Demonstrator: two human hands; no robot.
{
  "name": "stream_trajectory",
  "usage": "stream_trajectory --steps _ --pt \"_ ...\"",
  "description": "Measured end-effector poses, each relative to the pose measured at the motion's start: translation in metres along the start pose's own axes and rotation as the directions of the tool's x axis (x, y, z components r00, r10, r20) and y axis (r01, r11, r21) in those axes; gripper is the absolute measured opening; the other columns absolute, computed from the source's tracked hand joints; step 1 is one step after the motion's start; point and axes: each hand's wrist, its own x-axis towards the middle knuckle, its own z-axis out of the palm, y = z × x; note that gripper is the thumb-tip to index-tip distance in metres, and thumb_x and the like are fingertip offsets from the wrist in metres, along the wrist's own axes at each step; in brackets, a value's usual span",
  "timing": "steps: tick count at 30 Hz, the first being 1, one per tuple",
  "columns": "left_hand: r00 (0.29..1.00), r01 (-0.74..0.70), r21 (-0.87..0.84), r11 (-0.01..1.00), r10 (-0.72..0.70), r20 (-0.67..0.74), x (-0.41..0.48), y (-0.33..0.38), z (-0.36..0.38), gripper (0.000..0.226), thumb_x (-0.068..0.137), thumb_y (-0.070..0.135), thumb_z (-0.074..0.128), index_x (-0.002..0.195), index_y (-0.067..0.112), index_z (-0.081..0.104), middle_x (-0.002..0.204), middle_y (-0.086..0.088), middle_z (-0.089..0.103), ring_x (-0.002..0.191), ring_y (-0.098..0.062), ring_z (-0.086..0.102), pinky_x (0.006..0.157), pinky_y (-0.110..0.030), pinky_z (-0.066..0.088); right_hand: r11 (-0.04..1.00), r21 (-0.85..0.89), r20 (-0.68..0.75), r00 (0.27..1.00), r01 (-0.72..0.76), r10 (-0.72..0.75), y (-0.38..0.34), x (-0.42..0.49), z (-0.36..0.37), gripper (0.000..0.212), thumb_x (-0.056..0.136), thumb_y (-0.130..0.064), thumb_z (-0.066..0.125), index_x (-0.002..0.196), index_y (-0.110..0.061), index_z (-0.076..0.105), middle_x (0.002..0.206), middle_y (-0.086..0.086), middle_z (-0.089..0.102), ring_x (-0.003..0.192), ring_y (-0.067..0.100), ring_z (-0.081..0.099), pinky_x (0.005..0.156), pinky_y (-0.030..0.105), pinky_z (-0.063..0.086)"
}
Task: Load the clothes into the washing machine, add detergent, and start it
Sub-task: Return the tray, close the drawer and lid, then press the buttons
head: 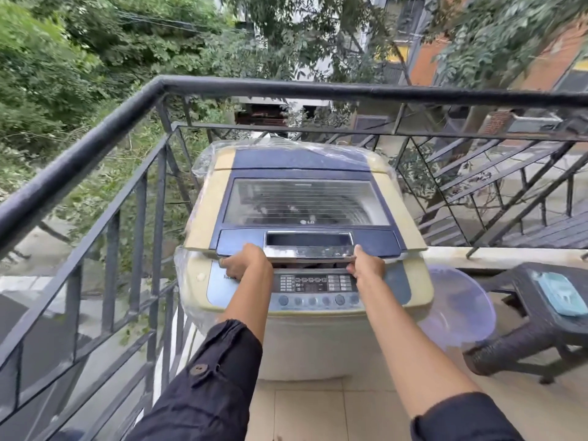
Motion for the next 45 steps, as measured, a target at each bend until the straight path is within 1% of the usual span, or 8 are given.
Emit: stream_trajectory --steps 3,11,17,25,30,35,41,45 --pt "0.994 0.027 0.015 1.000 -0.025 -0.109 0.010 -0.001 -0.003 0.063 0.087 0.023 0.064 0.137 0.000 0.034 0.143 -0.022 0.038 0.130 -0.037 0.042 0.108 -0.043 0.035 0.987 -0.155 0.026 0.999 0.043 -0.039 0.003 0.003 -0.005 0.046 0.091 -0.039 0.054 0.056 -0.010 0.049 0.033 -0.001 0.051 0.050 0.018 0.055 0.069 0.037 0.050" --pt "0.977 -0.172 0.310 0.935 0.201 -0.066 0.022 -0.014 -0.016 0.069 0.086 0.038 0.065 0.132 -0.006 0.039 0.136 -0.025 0.040 0.124 -0.039 0.046 0.102 -0.043 0.038 0.910 -0.398 0.079 0.993 0.115 -0.091 0.002 0.007 -0.010 0.046 0.094 -0.042 0.044 0.060 -0.011 0.045 0.051 0.004 0.051 0.047 0.021 0.057 0.080 0.039 0.053" --pt "0.965 -0.241 0.447 0.861 0.261 0.017 0.026 -0.017 -0.025 0.076 0.088 0.050 0.057 0.135 -0.007 0.037 0.138 -0.027 0.039 0.124 -0.039 0.047 0.102 -0.042 0.039 0.878 -0.464 0.090 0.992 0.118 -0.086 0.000 0.002 -0.011 0.045 0.095 -0.044 0.040 0.078 -0.005 0.056 0.064 0.004 0.058 0.071 0.026 0.071 0.087 0.039 0.054" --pt "0.936 -0.298 0.545 0.784 0.353 0.003 0.022 -0.026 -0.022 0.066 0.093 0.047 0.051 0.131 -0.007 0.041 0.134 -0.027 0.042 0.120 -0.042 0.048 0.099 -0.044 0.040 0.851 -0.507 0.101 0.990 0.138 -0.100 0.001 0.004 -0.011 0.042 0.098 -0.039 0.039 0.077 -0.006 0.054 0.073 0.006 0.061 0.064 0.025 0.068 0.085 0.036 0.054" --pt "0.919 -0.328 0.616 0.716 0.393 0.032 0.027 -0.030 -0.022 0.054 0.095 0.034 0.053 0.129 -0.007 0.044 0.135 -0.026 0.040 0.121 -0.042 0.047 0.102 -0.043 0.037 0.819 -0.551 0.068 0.987 0.158 -0.144 0.007 0.006 -0.013 0.027 0.094 -0.015 0.044 0.090 0.002 0.064 0.081 0.013 0.070 0.057 0.026 0.067 0.069 0.032 0.058" --pt "0.876 -0.388 0.601 0.699 0.483 0.004 0.027 -0.042 -0.019 0.038 0.093 0.029 0.056 0.114 -0.003 0.058 0.126 -0.023 0.048 0.114 -0.039 0.049 0.099 -0.043 0.038 0.793 -0.574 0.081 0.978 0.203 -0.192 0.017 0.012 -0.010 0.026 0.088 -0.018 0.047 0.089 -0.001 0.066 0.090 0.017 0.072 0.077 0.034 0.070 0.074 0.037 0.058" --pt "0.775 -0.527 0.582 0.620 0.632 0.028 0.025 -0.067 -0.017 0.023 0.089 0.022 0.061 0.106 0.006 0.062 0.122 -0.017 0.050 0.117 -0.035 0.043 0.098 -0.040 0.033 0.791 -0.529 0.109 0.949 0.307 -0.295 0.028 0.012 -0.015 0.031 0.083 -0.025 0.043 0.075 -0.003 0.062 0.082 0.020 0.070 0.075 0.036 0.066 0.071 0.037 0.055" --pt "0.678 -0.622 0.595 0.509 0.731 0.084 0.024 -0.078 -0.021 0.027 0.087 0.017 0.061 0.112 0.008 0.062 0.125 -0.015 0.052 0.117 -0.036 0.043 0.095 -0.042 0.034 0.747 -0.461 0.048 0.854 0.479 -0.518 0.034 -0.009 -0.031 0.026 0.091 -0.019 0.049 0.072 -0.004 0.058 0.082 0.016 0.066 0.075 0.032 0.055 0.062 0.031 0.031"
